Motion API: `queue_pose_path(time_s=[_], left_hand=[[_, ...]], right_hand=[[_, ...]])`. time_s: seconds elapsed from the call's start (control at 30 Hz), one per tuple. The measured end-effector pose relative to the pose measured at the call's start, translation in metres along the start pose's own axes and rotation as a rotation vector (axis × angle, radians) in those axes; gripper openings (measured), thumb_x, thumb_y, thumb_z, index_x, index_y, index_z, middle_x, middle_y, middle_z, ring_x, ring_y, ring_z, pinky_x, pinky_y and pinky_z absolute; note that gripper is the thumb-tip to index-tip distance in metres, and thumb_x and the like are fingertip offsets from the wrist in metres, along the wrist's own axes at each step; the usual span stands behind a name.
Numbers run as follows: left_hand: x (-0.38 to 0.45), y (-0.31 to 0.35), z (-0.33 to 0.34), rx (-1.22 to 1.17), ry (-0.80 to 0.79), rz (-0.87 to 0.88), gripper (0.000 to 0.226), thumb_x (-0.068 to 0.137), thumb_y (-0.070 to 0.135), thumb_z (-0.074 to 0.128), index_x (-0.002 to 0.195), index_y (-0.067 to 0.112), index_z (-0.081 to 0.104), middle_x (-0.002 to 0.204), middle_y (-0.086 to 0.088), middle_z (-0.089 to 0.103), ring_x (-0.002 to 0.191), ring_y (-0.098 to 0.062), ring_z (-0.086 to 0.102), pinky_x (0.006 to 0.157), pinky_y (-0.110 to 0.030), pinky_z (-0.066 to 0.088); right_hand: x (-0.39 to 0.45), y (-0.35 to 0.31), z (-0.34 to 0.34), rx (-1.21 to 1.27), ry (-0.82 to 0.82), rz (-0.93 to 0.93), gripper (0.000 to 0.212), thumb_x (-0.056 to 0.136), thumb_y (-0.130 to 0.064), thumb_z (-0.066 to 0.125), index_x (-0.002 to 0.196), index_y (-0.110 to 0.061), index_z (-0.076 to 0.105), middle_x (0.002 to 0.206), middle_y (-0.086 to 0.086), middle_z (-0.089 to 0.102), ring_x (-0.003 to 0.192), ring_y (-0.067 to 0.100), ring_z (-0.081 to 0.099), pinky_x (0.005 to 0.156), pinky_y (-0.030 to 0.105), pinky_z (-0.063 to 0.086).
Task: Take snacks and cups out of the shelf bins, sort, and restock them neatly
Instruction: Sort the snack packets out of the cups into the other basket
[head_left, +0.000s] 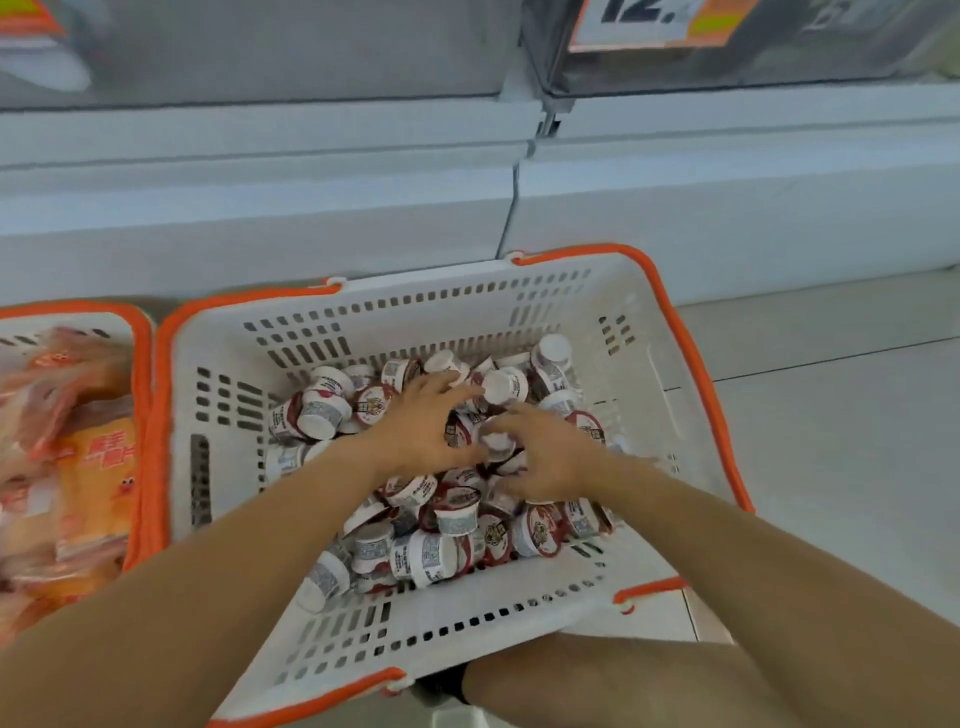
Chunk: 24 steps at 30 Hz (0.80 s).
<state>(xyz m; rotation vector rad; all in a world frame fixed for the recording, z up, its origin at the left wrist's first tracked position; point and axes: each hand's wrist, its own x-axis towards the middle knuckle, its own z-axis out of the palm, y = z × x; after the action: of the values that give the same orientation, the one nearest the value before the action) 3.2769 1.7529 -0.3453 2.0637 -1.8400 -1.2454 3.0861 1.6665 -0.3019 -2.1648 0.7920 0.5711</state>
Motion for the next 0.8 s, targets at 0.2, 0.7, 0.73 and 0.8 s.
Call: queue_pose_path(time_s=[0.2,0.7,0.73,0.8], left_hand=[[0.0,-0.006,0.034,0.167,-0.096,0.013,0.077,0.083,0.066,0.062,0.148,0.041,0.032,0.165,-0.001,-0.007,0.151,-0.03,0.012,0.122,-0.054,-0.002],[-0.04,0.021,0.04,0.322,-0.175,-0.106,0.117,0.058,0.094,0.054,0.152,0.031,0.024,0.163,-0.014,0.007,0.151,-0.035,-0.004,0.118,-0.065,-0.007],[-0.041,0.022,0.044,0.35,-0.162,-0.111,0.113,0.06,0.091,0.057,0.151,0.031,0.027,0.163,-0.015,0.004,0.151,-0.037,-0.006,0.117,-0.066,-0.006],[-0.042,0.024,0.045,0.352,-0.114,-0.115,0.096,0.066,0.083,0.063,0.144,0.032,0.039,0.163,-0.014,0.008,0.151,-0.035,-0.001,0.119,-0.064,-0.004]], right_hand=[[0.0,0.06,-0.032,-0.233,0.027,0.43,0.138,0.058,-0.079,0.077,0.159,-0.03,-0.003,0.156,0.016,0.035,0.14,0.032,0.04,0.109,0.041,0.038],[0.023,0.037,0.02,0.41,0.076,0.283,0.133,0.067,-0.032,0.092,0.16,-0.023,-0.002,0.147,0.01,0.049,0.131,0.031,0.051,0.11,0.043,0.043],[0.021,0.035,0.017,0.504,0.079,0.266,0.128,0.066,-0.03,0.094,0.16,-0.027,0.007,0.152,0.007,0.044,0.134,0.029,0.048,0.112,0.046,0.041],[0.014,0.033,0.005,0.717,0.063,0.237,0.113,0.069,-0.015,0.092,0.157,-0.029,0.022,0.148,0.003,0.044,0.129,0.022,0.051,0.107,0.044,0.048]])
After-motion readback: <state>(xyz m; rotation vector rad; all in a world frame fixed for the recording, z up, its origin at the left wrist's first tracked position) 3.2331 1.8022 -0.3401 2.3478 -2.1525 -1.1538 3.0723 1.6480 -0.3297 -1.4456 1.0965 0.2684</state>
